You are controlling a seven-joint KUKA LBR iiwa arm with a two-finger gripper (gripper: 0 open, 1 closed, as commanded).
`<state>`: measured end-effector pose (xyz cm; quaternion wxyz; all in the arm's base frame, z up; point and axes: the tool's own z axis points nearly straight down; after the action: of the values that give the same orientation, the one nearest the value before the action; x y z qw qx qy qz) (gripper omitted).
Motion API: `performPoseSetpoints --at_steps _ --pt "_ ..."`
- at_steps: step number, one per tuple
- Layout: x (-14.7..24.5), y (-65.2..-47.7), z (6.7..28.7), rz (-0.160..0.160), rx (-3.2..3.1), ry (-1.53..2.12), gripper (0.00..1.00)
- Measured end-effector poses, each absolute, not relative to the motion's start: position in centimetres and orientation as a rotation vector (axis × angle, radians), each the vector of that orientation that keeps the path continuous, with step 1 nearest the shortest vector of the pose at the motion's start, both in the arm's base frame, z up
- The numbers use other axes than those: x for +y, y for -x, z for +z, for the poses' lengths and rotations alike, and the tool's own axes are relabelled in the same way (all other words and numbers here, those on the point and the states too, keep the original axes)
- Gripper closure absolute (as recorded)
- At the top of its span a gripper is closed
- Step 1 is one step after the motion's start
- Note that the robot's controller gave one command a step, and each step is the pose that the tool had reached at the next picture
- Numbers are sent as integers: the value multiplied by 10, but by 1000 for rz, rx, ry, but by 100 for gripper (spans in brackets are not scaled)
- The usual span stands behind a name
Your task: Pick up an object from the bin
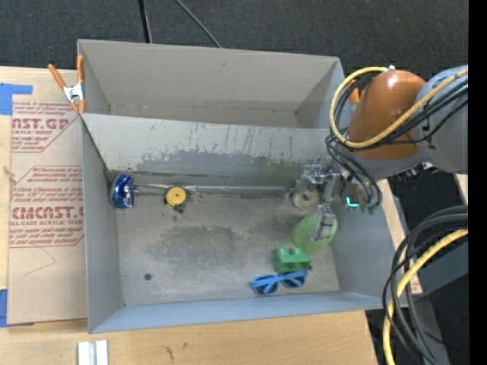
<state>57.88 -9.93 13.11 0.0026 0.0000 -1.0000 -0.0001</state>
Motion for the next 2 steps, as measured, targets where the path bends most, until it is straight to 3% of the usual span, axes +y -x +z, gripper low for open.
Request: performPoseSetpoints --at_steps 1,2 --pt "-75 -548 210 2 -3134 -306 0" --pt "-82 -513 73 -5 -3095 -495 0"
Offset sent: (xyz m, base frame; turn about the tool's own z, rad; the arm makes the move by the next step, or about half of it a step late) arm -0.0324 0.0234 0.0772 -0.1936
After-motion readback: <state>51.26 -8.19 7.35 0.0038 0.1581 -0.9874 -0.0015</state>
